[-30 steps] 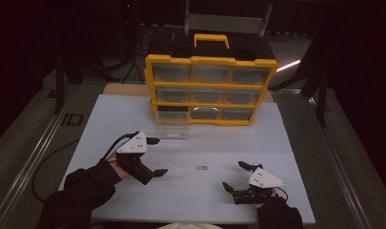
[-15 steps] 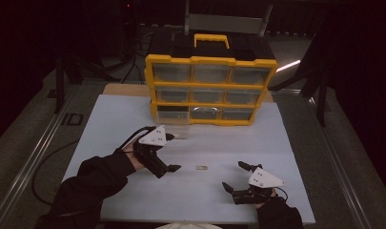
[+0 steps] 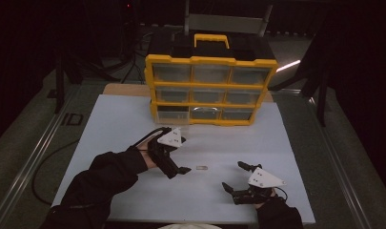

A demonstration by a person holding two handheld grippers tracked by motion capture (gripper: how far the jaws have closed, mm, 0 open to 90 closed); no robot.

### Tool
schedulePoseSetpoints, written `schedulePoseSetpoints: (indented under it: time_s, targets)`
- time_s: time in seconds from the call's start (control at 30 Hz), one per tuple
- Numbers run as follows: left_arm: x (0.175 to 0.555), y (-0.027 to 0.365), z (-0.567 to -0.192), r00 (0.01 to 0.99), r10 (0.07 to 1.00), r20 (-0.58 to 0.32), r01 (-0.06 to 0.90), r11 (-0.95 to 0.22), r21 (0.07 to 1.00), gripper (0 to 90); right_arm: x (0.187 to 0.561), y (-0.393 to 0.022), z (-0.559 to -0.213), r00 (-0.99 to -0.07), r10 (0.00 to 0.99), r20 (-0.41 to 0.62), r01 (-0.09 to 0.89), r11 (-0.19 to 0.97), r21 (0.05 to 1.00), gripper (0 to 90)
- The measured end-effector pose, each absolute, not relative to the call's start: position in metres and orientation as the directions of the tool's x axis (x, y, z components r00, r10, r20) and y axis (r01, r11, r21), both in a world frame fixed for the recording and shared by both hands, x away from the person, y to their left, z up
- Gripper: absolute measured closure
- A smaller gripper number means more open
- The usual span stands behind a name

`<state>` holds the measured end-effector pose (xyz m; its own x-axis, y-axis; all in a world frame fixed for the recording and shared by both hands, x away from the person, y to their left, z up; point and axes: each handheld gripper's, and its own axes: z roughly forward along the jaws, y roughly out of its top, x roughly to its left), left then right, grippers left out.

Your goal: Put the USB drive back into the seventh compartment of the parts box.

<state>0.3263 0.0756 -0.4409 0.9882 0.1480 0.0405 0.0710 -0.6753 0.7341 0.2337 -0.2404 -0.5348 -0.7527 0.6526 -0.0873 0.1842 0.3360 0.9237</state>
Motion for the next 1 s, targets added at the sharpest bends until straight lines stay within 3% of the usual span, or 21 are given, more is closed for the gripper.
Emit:
schedulePoseSetpoints:
  time_s: [1.0]
  targets:
    - [0.342, 0.018, -0.482, 0.998, 0.052, 0.034, 0.021, -0.792, 0.610, 0.3, 0.234, -0.240, -0.535, -0.760, 0.645, -0.083, 0.182, 0.333, 0.925, 8.9]
